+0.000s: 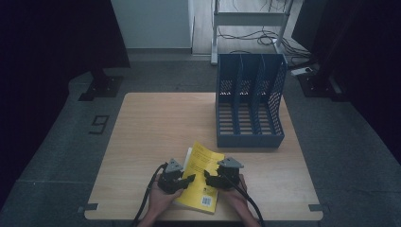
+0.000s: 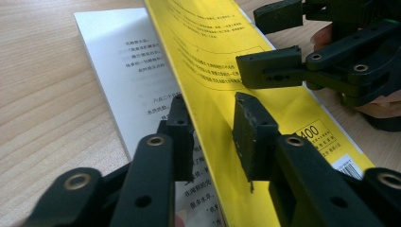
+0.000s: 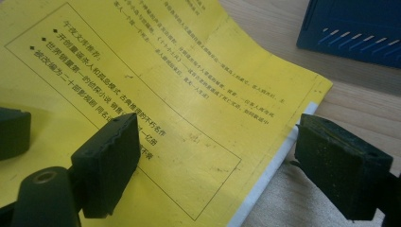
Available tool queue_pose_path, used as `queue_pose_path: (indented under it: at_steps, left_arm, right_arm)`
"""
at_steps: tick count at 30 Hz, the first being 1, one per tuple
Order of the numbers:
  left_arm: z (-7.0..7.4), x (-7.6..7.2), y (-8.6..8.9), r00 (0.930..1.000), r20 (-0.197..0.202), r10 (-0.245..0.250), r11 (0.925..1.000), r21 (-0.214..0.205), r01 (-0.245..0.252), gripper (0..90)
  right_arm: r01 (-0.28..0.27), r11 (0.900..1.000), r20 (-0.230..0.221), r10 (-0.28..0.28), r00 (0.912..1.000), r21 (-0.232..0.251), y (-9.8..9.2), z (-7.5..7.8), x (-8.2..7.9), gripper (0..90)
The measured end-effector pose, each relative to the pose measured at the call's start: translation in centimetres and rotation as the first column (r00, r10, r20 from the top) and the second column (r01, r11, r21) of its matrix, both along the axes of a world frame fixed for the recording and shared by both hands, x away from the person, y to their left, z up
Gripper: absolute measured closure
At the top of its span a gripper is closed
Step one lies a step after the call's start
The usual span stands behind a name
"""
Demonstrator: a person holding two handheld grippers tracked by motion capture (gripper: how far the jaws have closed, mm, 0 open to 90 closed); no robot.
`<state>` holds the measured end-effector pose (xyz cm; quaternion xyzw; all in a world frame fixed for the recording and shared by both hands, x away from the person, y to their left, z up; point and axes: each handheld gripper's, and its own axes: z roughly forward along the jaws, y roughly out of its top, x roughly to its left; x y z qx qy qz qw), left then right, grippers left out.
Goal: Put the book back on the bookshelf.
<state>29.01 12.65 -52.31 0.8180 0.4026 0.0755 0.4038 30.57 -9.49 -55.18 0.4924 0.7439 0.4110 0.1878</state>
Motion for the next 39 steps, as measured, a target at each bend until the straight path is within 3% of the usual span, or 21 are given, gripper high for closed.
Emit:
queue_pose_path:
  at_steps: [5, 17, 25, 28, 39]
  left_arm:
    - [-0.4, 0.2, -0.2, 0.9998, -0.02, 0.001, 0.9999, -0.016, -0.001, 61.7]
    - [-0.1, -0.1, 0.1, 0.9999, 0.011, 0.01, 0.9982, -0.059, -0.009, 76.3]
    - [0.1, -0.4, 0.1, 0.9986, 0.053, 0.001, 0.9949, -0.1, 0.004, 81.2]
    - [0.2, -0.6, 0.1, 0.9963, 0.085, -0.001, 0.9908, -0.134, 0.012, 82.3]
    - [0.1, -0.9, 0.0, 0.9902, 0.14, -0.003, 0.9862, -0.163, 0.026, 83.8]
  right_arm:
    - [0.003, 1.0, 0.003, -0.003, 1.0, -0.004, 0.0, 0.0, 0.0, 15.2]
    - [0.0, 0.9999, -0.001, 0.0, 1.0, 0.016, -0.2, 0.0, 0.0, 15.2]
    - [-0.033, 0.9993, 0.045, 0.032, 0.9985, 0.02, -0.5, 0.2, -0.1, 18.3]
    - [-0.04, 0.999, 0.052, 0.039, 0.9979, 0.02, -0.9, 0.5, -0.1, 20.5]
    - [-0.045, 0.9957, 0.001, 0.045, 0.999, 0.081, -2.1, 0.7, 0.2, 19.4]
